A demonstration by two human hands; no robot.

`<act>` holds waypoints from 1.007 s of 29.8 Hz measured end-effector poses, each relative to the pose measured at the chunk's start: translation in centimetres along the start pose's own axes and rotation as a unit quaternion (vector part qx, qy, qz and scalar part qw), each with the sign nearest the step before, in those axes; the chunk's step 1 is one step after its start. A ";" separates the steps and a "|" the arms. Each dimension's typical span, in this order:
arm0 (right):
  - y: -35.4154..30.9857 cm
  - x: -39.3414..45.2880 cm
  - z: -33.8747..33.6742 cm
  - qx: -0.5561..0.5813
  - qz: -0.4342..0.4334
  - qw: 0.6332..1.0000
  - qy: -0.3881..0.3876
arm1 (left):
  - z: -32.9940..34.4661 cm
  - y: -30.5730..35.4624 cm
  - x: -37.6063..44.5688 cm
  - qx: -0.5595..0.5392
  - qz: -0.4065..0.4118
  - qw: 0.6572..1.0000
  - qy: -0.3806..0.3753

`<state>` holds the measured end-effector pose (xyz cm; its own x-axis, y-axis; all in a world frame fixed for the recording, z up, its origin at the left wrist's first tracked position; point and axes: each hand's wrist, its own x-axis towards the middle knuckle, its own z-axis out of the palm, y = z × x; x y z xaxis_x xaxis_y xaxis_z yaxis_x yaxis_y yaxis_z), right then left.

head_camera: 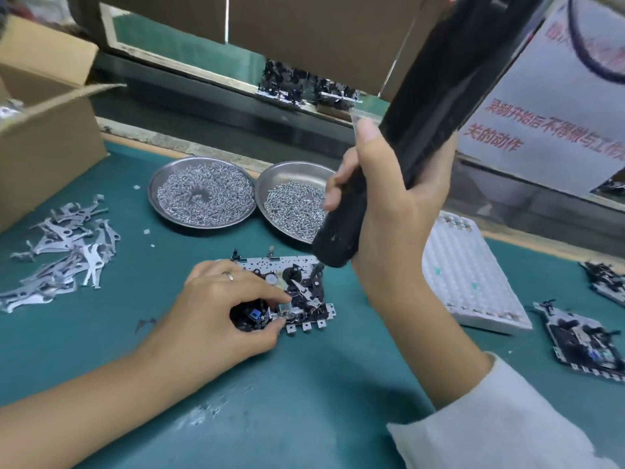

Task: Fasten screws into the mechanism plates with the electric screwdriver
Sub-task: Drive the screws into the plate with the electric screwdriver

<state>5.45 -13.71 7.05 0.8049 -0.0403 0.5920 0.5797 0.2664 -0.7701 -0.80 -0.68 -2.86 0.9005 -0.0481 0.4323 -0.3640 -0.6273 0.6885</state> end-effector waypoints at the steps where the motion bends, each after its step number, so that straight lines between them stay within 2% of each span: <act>1: 0.1 -0.8 0.4 0.028 0.007 0.999 -0.014 | 0.0 0.0 0.0 0.001 -0.001 1.000 0.000; 5: 0.8 -2.8 1.4 0.068 0.029 0.997 -0.026 | -0.1 -0.1 -0.1 0.010 0.002 1.000 -0.004; 12: 1.5 -3.8 1.7 0.057 0.051 0.997 -0.007 | -0.2 -0.3 -0.4 0.001 -0.012 1.000 -0.019; 30: 1.8 -4.1 1.7 0.056 0.034 0.998 -0.010 | -0.4 0.0 -0.3 -0.006 -0.018 1.000 -0.019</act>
<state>2.97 -11.46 3.62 0.8386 0.0006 0.5447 0.5049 0.3744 -0.7778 -1.15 -0.34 -2.77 0.9215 -0.0542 0.3846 -0.3328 -0.6205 0.7101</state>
